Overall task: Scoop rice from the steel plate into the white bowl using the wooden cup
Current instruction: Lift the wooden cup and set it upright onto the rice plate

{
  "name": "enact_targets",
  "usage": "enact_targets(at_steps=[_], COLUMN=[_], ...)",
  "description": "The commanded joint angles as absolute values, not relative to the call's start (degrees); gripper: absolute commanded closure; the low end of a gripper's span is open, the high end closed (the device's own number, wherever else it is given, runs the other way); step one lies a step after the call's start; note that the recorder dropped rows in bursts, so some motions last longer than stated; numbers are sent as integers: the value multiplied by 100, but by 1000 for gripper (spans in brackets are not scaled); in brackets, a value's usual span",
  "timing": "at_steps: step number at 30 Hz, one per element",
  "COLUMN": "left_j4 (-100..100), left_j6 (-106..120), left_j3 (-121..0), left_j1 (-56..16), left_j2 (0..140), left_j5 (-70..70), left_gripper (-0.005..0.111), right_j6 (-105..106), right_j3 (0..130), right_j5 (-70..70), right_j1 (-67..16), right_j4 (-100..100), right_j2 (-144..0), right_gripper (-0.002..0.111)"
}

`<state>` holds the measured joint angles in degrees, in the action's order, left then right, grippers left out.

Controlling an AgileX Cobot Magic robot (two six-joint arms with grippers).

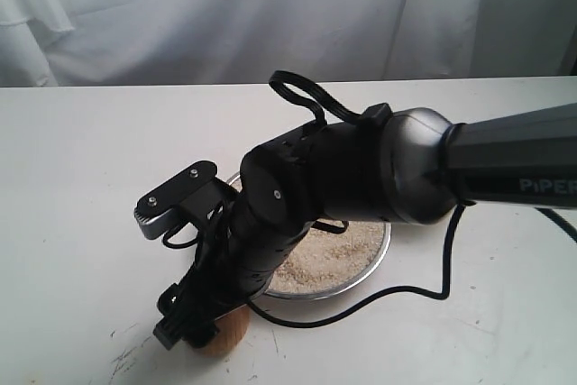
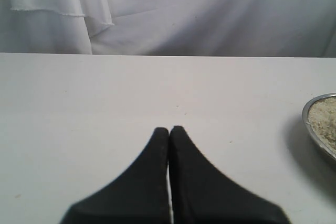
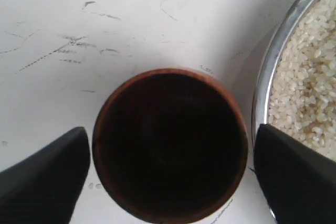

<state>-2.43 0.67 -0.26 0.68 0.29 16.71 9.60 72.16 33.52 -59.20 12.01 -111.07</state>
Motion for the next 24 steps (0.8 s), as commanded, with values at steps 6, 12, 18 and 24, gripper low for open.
enact_targets(at_steps=[6,12,18,24], left_j4=[-248,-248,-248,-248], left_j6=[49,49,49,49], left_j3=[0,0,0,0], left_j1=[60,60,60,60], left_j2=[0,0,0,0], left_j5=[1634,1634,1634,1634], left_gripper=[107,107,107,107], right_j6=[874,819,819,675], right_j3=[7251,7251,7251,7464], right_j5=[3383,3614,3676,3993], right_j1=[-5937,-5937,-5937,-5909], right_j4=[1139,1094,873,368], right_j2=[-11093,-10984,-10537,-10100], right_gripper=[77,106,108,108])
